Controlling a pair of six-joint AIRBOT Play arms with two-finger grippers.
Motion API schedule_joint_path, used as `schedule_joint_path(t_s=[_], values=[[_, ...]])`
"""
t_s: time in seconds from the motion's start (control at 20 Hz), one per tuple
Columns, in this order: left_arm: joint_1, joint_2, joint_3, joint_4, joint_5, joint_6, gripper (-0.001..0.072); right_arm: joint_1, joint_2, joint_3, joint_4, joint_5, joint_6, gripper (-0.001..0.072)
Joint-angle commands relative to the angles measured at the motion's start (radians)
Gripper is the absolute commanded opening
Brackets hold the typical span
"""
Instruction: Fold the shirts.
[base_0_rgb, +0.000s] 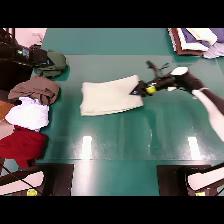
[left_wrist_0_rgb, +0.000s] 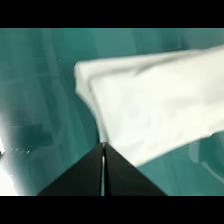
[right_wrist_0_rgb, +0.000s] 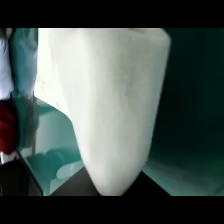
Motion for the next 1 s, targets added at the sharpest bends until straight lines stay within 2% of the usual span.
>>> schedule_joint_path(t_s=[0.0, 0.15, 0.35, 0.55, 0.75, 0.95], values=[[-0.093, 0.000, 0.000, 0.001, 0.021, 0.000, 0.0026, -0.235, 0.207, -0.166, -0.084, -0.012, 0.001, 0.0012], [-0.173, 0.000, 0.000, 0.001, 0.051, 0.000, 0.0026, -0.518, 0.373, -0.283, -0.135, -0.032, 0.003, 0.0012], [-0.210, 0.000, 0.000, -0.005, 0.092, -0.009, 0.0026, -0.919, 0.513, -0.395, -0.133, -0.116, 0.004, 0.0013], [-0.209, 0.000, 0.000, -0.009, 0.103, -0.011, 0.0026, -1.210, 0.534, -0.451, -0.135, -0.154, 0.003, 0.0012], [-0.209, 0.001, 0.000, -0.009, 0.103, -0.011, 0.0026, -1.301, 0.458, -0.446, -0.171, -0.129, 0.003, 0.0012], [-0.209, 0.000, 0.000, -0.008, 0.103, -0.011, 0.0027, -1.300, 0.395, -0.327, -0.405, -0.025, 0.018, 0.0014]])
